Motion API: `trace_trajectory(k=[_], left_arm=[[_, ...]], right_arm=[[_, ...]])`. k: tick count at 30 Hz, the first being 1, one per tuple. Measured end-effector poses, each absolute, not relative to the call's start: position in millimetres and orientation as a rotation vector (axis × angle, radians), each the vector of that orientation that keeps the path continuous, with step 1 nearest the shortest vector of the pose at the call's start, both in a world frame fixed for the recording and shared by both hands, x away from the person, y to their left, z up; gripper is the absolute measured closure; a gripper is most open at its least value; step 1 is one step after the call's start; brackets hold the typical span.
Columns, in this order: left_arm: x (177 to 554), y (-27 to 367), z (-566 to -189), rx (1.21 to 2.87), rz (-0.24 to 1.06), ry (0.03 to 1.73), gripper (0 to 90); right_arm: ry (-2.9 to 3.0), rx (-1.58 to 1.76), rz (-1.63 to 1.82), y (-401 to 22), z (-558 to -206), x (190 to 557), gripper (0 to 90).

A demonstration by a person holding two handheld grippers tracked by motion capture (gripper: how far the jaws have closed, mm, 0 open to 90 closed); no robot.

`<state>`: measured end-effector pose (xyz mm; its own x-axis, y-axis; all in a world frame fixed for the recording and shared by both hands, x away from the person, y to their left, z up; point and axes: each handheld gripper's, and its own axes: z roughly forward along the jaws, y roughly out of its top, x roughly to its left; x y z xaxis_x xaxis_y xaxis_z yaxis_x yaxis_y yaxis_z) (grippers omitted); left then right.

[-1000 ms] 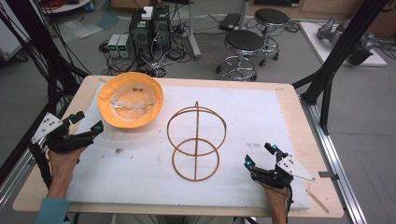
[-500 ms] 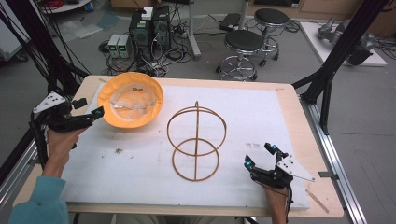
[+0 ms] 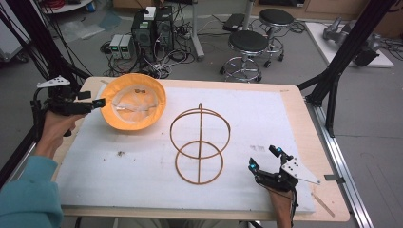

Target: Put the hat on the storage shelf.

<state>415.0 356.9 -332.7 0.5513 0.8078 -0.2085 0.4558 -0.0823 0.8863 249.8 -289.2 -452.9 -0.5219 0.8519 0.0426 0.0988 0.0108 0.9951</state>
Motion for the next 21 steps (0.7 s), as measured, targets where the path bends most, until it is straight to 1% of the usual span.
trace_trajectory(k=[2,4,5,8,11,12,16,17,21], left_arm=[[422,358,-329,1.755,0.406,1.069,13.1],[425,358,-328,1.756,0.414,1.068,13.4],[430,359,-325,1.773,0.392,1.072,13.5],[435,359,-323,1.800,0.402,1.080,13.7],[443,360,-322,1.803,0.382,1.084,14.1],[450,361,-323,1.816,0.362,1.100,14.5],[462,362,-325,1.832,0.349,1.125,14.9],[469,365,-326,1.827,0.321,1.134,17.0],[478,367,-330,1.848,0.296,1.148,20.2]], right_arm=[[1.679,0.983,1.570,-289,-453,250,10.4],[1.680,0.982,1.569,-289,-453,250,10.4],[1.679,0.975,1.563,-289,-453,250,10.4],[1.683,0.982,1.563,-289,-453,250,10.4],[1.682,0.976,1.563,-289,-453,250,10.4],[1.683,0.977,1.560,-289,-453,250,10.4],[1.687,0.977,1.553,-288,-453,250,10.4],[1.687,0.977,1.551,-288,-453,250,10.4],[1.684,0.980,1.549,-288,-453,250,10.4]])
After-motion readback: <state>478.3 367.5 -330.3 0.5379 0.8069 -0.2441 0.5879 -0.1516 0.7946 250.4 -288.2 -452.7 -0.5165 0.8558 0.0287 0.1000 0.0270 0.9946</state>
